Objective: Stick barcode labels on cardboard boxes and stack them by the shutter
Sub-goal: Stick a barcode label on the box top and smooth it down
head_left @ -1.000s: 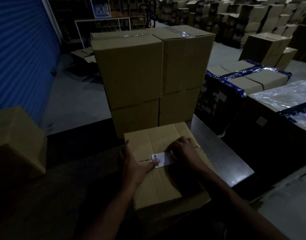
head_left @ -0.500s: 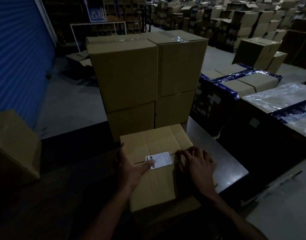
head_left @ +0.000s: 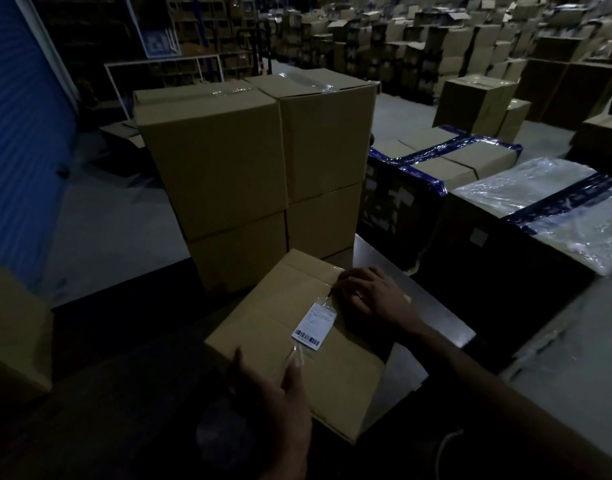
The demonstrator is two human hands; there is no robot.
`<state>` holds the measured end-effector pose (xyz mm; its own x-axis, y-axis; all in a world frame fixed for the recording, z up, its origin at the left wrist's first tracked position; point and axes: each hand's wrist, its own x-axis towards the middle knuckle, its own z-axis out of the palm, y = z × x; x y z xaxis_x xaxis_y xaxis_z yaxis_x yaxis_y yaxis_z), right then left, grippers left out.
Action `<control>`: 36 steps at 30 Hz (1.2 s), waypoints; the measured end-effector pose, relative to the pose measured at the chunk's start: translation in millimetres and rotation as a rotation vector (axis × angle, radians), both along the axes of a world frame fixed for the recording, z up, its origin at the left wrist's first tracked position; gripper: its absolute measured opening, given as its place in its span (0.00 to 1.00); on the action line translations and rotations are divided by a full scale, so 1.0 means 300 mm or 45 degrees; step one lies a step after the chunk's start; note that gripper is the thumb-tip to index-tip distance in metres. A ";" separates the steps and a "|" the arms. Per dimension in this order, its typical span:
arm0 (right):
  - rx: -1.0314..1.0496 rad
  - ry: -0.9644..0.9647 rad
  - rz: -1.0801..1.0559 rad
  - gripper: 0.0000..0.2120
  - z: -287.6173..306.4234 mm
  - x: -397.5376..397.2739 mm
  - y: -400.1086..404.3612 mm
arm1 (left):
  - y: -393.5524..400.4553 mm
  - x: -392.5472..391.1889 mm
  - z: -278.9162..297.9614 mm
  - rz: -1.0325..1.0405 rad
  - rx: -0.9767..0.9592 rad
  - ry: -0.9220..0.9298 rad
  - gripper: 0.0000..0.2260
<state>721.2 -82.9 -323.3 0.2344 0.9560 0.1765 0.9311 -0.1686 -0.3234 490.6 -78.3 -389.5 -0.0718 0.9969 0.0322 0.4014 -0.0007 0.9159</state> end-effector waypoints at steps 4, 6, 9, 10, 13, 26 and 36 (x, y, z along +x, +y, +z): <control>0.020 0.009 -0.088 0.25 0.006 -0.017 -0.002 | 0.044 -0.043 0.057 0.026 0.216 -0.010 0.46; 0.076 0.013 -0.162 0.28 0.002 -0.045 -0.017 | 0.101 -0.049 0.111 -0.113 0.412 0.029 0.44; 0.201 0.095 -0.208 0.19 -0.012 -0.108 -0.031 | 0.208 -0.027 0.186 -0.355 0.453 0.278 0.48; 0.235 0.153 -0.239 0.16 -0.017 -0.134 -0.032 | 0.241 -0.018 0.199 -0.396 0.445 0.452 0.51; 0.183 0.198 -0.305 0.12 -0.037 -0.193 -0.023 | 0.309 0.002 0.212 -0.487 0.392 0.850 0.62; -0.003 0.162 -0.290 0.15 -0.019 -0.174 0.024 | 0.403 0.000 0.161 -0.597 0.278 0.986 0.60; -0.111 0.220 -0.372 0.16 0.007 -0.174 0.040 | 0.392 -0.003 0.159 -0.557 0.342 0.956 0.59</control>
